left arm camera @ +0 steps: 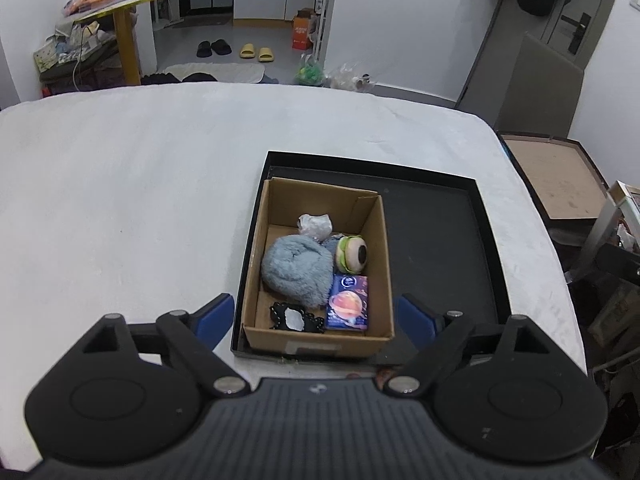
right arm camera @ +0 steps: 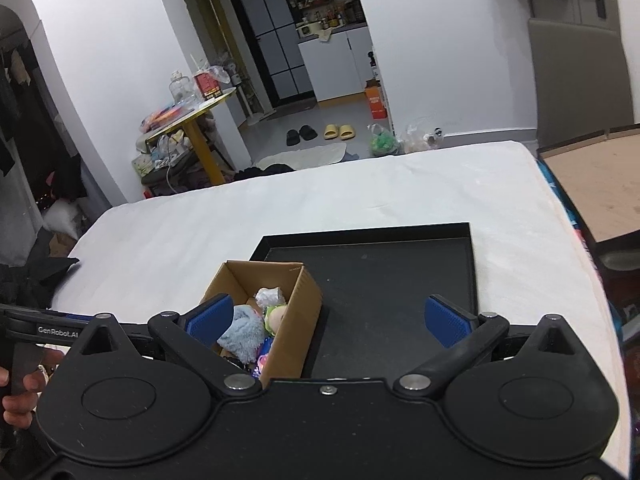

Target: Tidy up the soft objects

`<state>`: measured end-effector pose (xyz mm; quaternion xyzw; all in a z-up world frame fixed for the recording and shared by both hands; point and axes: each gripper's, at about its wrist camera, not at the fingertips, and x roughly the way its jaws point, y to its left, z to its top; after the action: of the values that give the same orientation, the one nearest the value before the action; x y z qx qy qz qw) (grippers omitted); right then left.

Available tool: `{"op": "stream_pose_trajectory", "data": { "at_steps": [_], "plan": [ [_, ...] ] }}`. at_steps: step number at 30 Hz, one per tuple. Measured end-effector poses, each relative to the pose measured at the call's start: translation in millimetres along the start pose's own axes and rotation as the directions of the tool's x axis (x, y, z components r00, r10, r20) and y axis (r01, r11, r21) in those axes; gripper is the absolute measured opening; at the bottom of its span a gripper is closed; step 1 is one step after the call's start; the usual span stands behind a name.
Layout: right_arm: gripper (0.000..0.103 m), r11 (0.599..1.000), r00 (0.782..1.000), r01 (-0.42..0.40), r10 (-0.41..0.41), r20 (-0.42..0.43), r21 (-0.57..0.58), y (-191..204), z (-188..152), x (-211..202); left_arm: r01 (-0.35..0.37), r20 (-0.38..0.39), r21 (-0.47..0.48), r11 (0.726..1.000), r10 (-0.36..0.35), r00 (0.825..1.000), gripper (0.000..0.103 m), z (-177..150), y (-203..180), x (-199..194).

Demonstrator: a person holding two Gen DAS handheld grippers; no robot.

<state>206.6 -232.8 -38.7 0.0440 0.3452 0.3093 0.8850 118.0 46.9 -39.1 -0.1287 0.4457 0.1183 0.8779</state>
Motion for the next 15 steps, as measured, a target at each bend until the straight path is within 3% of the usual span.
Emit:
{"op": "stream_pose_trajectory", "data": {
  "at_steps": [15],
  "plan": [
    [0.103, 0.997, 0.998, -0.022, 0.018, 0.061, 0.078, -12.6, -14.1, -51.5, 0.007, 0.055, 0.075, 0.997, -0.011, 0.998, 0.089, -10.6, -32.3, -47.7]
  ]
}}
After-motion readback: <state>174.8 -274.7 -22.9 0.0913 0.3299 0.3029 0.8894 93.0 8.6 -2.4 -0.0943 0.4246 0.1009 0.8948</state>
